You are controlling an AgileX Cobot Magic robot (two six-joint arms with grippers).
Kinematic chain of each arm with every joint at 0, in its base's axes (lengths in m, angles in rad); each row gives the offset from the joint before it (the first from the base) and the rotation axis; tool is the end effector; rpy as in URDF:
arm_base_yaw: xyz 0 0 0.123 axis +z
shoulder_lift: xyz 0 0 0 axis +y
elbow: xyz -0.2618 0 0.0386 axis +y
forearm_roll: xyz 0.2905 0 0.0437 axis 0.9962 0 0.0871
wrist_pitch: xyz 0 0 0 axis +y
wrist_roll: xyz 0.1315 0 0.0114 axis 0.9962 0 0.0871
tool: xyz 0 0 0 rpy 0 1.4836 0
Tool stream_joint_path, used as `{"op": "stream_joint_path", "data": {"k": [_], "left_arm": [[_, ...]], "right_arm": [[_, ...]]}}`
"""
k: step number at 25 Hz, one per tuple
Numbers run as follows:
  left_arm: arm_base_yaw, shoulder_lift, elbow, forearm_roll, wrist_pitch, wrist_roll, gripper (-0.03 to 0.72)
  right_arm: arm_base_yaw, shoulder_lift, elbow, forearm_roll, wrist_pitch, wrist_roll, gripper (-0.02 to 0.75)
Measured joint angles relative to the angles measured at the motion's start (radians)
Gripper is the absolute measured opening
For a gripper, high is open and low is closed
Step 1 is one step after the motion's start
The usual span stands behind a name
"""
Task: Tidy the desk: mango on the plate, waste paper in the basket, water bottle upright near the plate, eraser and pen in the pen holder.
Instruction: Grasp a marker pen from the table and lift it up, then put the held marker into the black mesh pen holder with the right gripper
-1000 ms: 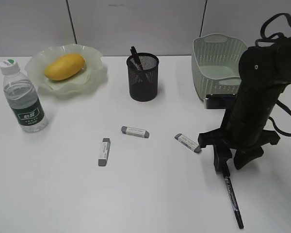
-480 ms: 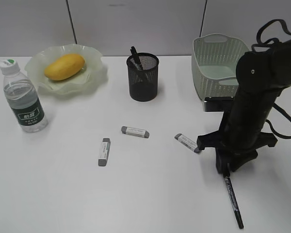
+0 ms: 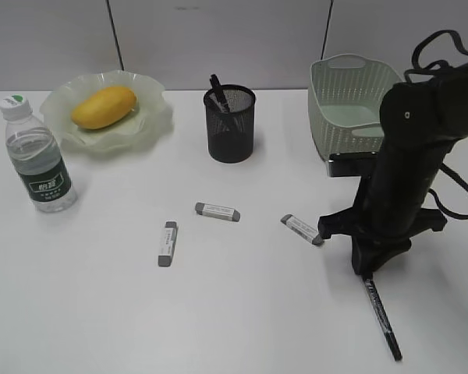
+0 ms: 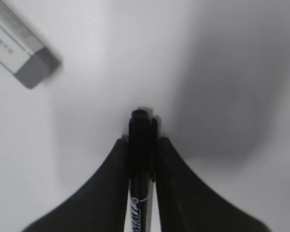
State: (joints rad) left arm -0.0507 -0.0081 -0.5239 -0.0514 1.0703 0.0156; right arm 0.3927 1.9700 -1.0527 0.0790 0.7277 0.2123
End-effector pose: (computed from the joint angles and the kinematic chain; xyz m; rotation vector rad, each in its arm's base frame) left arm 0.0843 -0.0102 0.2870 0.0706 2.0206 -0.0835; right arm 0.3211 0.1405 0.0133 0.1908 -3.1313 -0.0853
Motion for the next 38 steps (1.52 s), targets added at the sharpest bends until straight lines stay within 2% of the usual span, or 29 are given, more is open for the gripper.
{"op": "stream_joint_path", "data": {"k": [4, 7, 10, 14, 23, 32, 35, 38], "left_arm": [[0.000, 0.000, 0.000, 0.000, -0.001, 0.000, 0.442], [0.000, 0.000, 0.000, 0.000, -0.001, 0.000, 0.442], [0.000, 0.000, 0.000, 0.000, -0.001, 0.000, 0.440], [0.000, 0.000, 0.000, 0.000, -0.001, 0.000, 0.438], [0.000, 0.000, 0.000, 0.000, -0.002, 0.000, 0.431], [0.000, 0.000, 0.000, 0.000, -0.002, 0.000, 0.424], [0.000, 0.000, 0.000, 0.000, -0.002, 0.000, 0.419], [0.000, 0.000, 0.000, 0.000, -0.002, 0.000, 0.418]], "right_arm": [[0.000, -0.113, 0.000, 0.001, -0.057, 0.000, 0.141], [0.000, -0.254, 0.000, 0.014, -0.163, -0.005, 0.141], [0.000, -0.359, -0.020, 0.017, -0.358, -0.050, 0.141], [0.004, -0.380, -0.035, 0.014, -0.670, -0.137, 0.141], [0.086, -0.147, -0.043, -0.133, -1.284, -0.143, 0.141], [0.095, 0.065, -0.263, -0.204, -1.342, -0.059, 0.141], [0.095, 0.112, -0.346, -0.223, -1.299, -0.054, 0.140], [0.095, 0.148, -0.361, -0.248, -1.250, -0.043, 0.139]]}}
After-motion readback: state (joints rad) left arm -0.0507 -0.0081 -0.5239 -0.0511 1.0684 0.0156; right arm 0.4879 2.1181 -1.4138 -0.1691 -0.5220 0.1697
